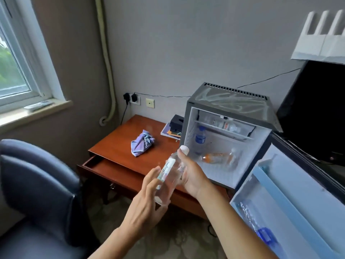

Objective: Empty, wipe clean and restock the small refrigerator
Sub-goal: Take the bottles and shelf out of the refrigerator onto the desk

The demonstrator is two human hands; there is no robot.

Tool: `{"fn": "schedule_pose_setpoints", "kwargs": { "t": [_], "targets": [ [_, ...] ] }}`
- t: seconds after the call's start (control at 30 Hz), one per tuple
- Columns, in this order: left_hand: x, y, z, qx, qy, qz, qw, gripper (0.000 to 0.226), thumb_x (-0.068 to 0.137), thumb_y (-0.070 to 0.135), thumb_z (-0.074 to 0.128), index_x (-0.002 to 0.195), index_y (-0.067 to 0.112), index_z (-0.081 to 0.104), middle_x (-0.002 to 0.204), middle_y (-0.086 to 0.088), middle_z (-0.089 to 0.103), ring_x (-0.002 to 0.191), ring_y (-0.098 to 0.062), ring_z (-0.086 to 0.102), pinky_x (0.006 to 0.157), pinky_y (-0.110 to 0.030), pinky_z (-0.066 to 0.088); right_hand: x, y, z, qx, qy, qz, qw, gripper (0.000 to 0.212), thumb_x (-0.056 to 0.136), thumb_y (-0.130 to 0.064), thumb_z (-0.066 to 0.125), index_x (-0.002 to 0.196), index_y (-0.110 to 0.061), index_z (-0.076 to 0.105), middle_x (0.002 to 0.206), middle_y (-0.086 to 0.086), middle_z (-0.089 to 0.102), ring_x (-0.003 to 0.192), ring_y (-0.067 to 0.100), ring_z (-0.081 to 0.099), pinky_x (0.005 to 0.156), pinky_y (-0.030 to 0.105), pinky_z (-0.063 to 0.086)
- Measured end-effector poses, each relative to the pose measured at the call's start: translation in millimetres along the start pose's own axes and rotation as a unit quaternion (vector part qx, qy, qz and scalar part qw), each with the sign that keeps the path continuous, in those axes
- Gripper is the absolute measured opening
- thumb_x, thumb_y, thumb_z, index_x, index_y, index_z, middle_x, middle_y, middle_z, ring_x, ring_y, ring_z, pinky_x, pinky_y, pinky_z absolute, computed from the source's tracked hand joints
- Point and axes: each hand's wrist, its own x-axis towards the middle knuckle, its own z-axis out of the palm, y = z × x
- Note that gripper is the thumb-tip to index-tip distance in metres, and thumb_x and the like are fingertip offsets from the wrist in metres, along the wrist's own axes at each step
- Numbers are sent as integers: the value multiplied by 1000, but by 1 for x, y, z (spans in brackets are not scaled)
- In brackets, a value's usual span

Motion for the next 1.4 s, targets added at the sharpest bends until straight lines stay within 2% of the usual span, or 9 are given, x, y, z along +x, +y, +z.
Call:
{"fn": "schedule_pose_setpoints", "kwargs": {
  "t": [0.2,0.37,0.53,0.77,0.87,1.03,1.2,1.3,1.4],
  "targets": [
    [32,-52,-22,-288,-23,-297,910,77,79,54,81,143,29,45,130,15,65,116,-10,67,95,-37,58,44,8,56,-196,2,-75,978,40,88,-44,75,121,-24,70,111,0,76,100,16,74,70,27,59],
    [52,-107,-35,-277,-23,-315,907,47,83,28,84,125,24,64,112,5,76,101,-14,73,86,-36,60,91,15,78,-274,21,-111,955,32,84,-40,81,111,-22,75,103,-3,77,101,18,74,87,35,61],
    [67,-153,-27,-209,35,-357,910,55,76,26,90,116,41,54,110,13,70,96,-5,71,77,-33,63,133,10,85,-498,57,-173,848,36,80,-43,83,111,-29,72,104,-16,71,100,7,67,81,27,61],
    [102,-211,-23,-212,-32,-384,898,62,90,56,64,145,39,43,145,23,49,130,-1,50,110,-33,45,216,10,82,-549,82,-163,816,30,79,-38,84,106,-31,74,92,-19,72,90,3,68,77,26,61],
    [115,-236,-29,-250,-3,-422,872,45,101,57,47,144,42,44,151,20,45,132,8,45,108,-20,36,267,15,81,-564,83,-150,808,29,79,-34,83,106,-28,74,94,-15,72,90,9,68,77,32,63],
    [142,-280,-39,-274,61,-453,846,79,91,79,40,154,32,41,156,21,38,129,22,34,118,-26,24,364,20,98,-583,58,-151,797,15,76,-31,79,86,-23,70,77,-12,68,79,16,65,63,31,57],
    [161,-328,-42,-261,153,-508,807,93,73,92,47,143,31,50,157,7,44,141,3,38,123,-31,26,450,26,133,-623,10,-126,772,14,77,-36,73,84,-36,61,76,-12,64,80,19,61,61,25,42],
    [170,-329,-49,-254,171,-519,798,53,104,59,39,144,24,45,145,13,49,121,24,46,97,0,36,494,36,147,-646,-16,-127,753,16,77,-36,72,92,-32,68,91,-6,71,86,24,64,65,29,45],
    [171,-359,-54,-233,196,-542,783,35,111,19,29,142,13,44,134,10,55,114,21,54,87,1,40,527,46,156,-655,-38,-126,744,18,79,-25,72,97,-27,71,95,-1,72,88,27,64,66,32,52]
  ]
}}
